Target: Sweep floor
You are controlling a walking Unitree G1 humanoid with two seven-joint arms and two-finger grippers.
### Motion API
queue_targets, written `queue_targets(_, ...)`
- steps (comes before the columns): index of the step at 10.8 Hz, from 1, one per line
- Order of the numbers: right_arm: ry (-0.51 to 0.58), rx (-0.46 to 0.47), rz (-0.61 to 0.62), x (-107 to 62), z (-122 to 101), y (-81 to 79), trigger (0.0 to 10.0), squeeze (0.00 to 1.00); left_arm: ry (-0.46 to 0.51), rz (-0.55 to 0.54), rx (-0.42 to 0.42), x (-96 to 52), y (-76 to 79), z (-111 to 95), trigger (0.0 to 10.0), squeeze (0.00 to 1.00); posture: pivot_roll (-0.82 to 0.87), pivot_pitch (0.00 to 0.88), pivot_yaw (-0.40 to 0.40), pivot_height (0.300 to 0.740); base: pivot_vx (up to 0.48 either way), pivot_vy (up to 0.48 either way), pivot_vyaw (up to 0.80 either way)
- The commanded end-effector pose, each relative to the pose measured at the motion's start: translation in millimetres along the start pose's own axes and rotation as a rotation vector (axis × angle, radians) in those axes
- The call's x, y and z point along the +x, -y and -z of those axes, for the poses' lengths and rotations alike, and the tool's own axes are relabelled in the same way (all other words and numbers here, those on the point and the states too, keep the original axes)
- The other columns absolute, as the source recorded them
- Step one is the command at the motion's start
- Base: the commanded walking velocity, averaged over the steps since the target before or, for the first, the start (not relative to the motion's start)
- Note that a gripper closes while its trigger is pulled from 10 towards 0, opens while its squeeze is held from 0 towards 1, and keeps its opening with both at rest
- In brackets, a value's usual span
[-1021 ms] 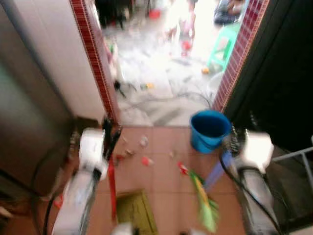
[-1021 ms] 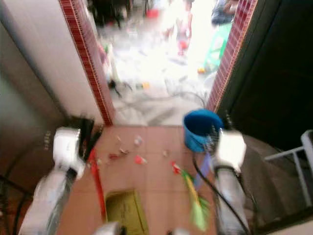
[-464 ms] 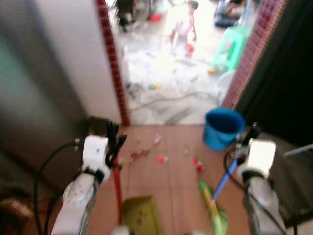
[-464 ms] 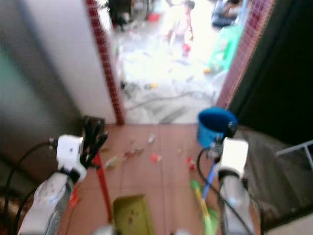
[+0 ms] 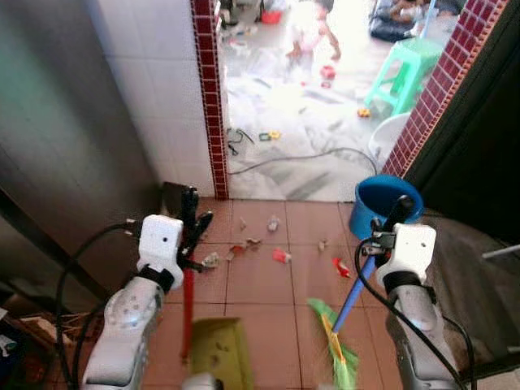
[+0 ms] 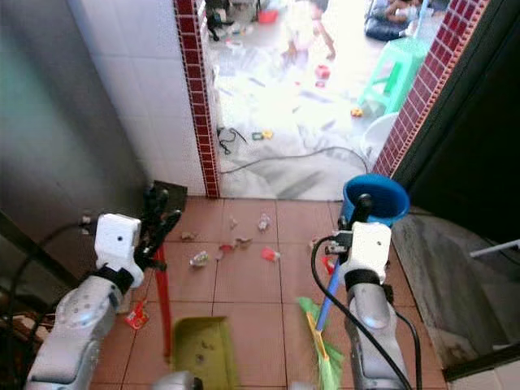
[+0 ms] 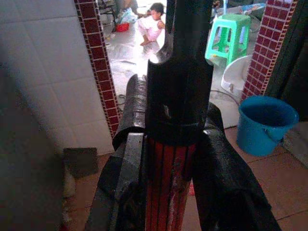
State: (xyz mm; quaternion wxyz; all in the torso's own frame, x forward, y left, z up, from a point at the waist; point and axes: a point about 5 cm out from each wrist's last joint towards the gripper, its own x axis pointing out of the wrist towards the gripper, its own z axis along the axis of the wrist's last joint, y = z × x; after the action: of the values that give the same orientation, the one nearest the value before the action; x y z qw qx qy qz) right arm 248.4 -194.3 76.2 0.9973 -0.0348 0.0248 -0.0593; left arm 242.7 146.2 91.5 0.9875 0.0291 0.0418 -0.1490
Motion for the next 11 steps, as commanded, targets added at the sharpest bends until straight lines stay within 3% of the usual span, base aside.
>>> queue_targets(1,-0.011,-0.019,0.007,1.1,0.5,4.1,10.0,0.00,0.046,0.033,-0.015,4.6,7.9,-9.2,10.0,0.00,0.00,0.000,0.001,0.740,0.000,-0.341,0.00)
queue_targets(4,-0.013,-0.024,0.004,3.5,0.4,4.9,10.0,0.00,0.049,0.037,-0.015,8.0,10.2,-9.6,10.0,0.00,0.00,0.000,-0.003,0.740,0.000,-0.381,0.00)
queue_targets(11,-0.034,-0.032,-0.014,3.3,5.5,4.6,10.0,0.00,0.037,0.023,-0.028,9.3,10.5,-7.0,10.0,0.00,0.00,0.000,-0.009,0.740,-0.036,0.000,0.00)
